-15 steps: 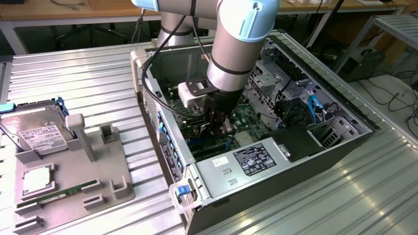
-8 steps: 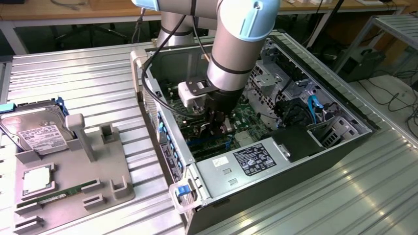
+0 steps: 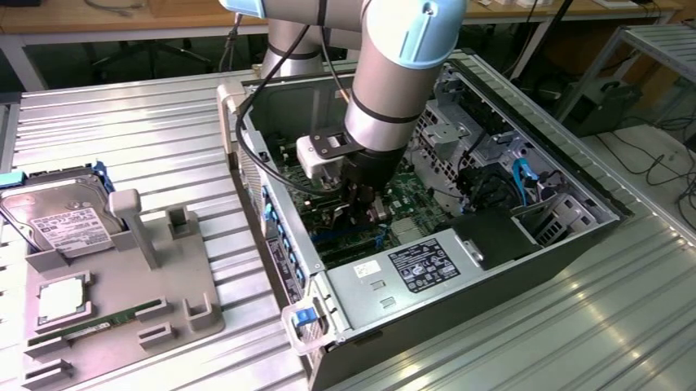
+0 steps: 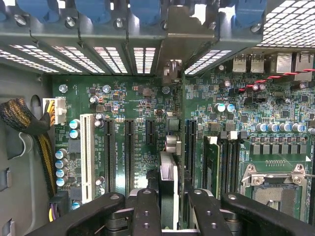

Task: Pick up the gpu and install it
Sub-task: 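Insert the gpu into the slot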

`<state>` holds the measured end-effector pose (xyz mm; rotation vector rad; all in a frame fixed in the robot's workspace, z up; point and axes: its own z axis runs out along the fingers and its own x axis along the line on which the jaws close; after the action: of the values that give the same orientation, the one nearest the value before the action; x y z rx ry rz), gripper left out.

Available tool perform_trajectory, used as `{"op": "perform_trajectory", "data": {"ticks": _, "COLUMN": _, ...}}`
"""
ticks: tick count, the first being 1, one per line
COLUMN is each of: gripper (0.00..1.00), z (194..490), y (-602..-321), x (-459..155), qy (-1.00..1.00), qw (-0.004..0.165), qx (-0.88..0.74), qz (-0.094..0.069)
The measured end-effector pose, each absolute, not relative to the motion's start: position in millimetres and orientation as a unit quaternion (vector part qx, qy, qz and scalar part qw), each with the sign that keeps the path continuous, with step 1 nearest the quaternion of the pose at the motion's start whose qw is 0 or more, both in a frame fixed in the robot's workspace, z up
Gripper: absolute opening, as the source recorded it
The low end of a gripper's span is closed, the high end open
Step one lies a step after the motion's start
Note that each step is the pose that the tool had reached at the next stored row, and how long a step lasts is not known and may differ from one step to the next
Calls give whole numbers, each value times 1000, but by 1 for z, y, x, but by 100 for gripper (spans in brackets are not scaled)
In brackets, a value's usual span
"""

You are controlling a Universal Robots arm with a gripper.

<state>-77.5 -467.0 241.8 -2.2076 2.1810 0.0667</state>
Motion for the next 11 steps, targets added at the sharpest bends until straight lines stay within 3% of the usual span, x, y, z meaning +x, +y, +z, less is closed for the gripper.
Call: {"op": "perform_trajectory", "data": {"ticks": 11, "gripper": 27, "z": 244, "y": -467, "x": -77, "qy": 702, "qw": 19, "qx": -711, "qz": 21}}
